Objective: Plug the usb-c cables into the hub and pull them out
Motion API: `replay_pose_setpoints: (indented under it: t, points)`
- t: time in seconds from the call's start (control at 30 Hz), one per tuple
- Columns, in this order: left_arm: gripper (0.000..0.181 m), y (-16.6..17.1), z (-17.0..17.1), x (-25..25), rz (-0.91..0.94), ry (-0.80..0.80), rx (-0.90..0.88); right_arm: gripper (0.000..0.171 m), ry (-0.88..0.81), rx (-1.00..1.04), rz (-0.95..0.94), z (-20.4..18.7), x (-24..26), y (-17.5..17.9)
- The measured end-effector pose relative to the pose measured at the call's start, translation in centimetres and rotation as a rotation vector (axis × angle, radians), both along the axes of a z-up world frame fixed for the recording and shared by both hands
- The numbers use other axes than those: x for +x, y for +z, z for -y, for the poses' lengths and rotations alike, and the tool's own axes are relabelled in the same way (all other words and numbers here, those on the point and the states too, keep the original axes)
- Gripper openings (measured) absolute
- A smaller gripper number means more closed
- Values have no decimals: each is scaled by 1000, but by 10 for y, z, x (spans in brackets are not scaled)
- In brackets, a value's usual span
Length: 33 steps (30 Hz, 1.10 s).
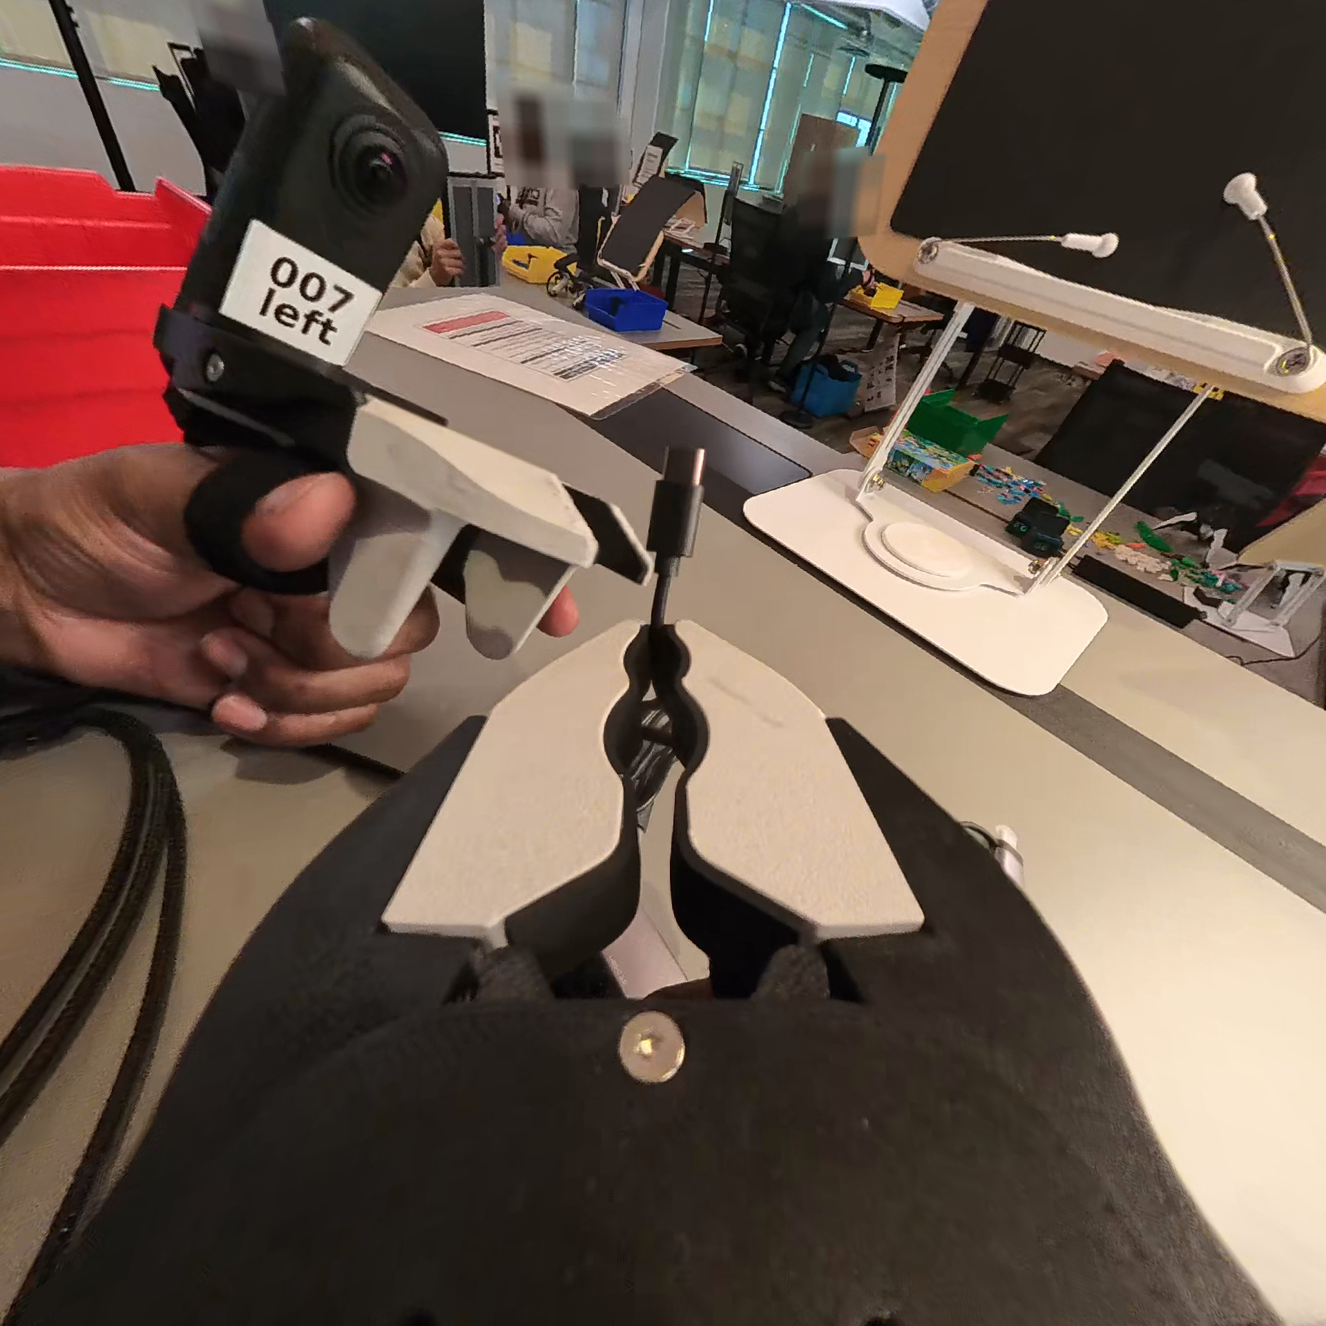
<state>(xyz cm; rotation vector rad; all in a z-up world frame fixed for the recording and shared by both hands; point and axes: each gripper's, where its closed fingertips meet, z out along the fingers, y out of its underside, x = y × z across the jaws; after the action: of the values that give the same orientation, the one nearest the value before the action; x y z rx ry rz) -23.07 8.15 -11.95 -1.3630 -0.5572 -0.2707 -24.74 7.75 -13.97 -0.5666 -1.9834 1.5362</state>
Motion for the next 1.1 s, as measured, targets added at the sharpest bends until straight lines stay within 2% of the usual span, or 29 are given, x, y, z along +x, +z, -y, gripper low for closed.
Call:
replay_pose_setpoints:
  t: [0.4,0.57,0.63,0.73,0.87,0.97,1.03,1.1]
  points:
    - [6,5,-6,-1,-56,70,16,2,-1,-16,53,13,7,-7]
    - [6,15,11,-8,-116,135,6,27,144,30,61,9,14,-3]
    - [6,25,28,-13,-142,178,35,27,176,49,106,-2,13,-4]
    - [6,48,63,-19,-169,225,137,30,226,118,241,-14,15,-21]
    - [6,71,100,-15,-236,251,183,38,220,355,356,-29,18,-65]
    - [6,83,107,-2,-294,208,144,41,192,540,412,-44,20,-95]
    - [6,86,103,8,-304,154,87,37,187,520,448,-45,21,-94]
    - [6,79,89,21,-234,40,-1,28,202,531,485,-48,25,-97]
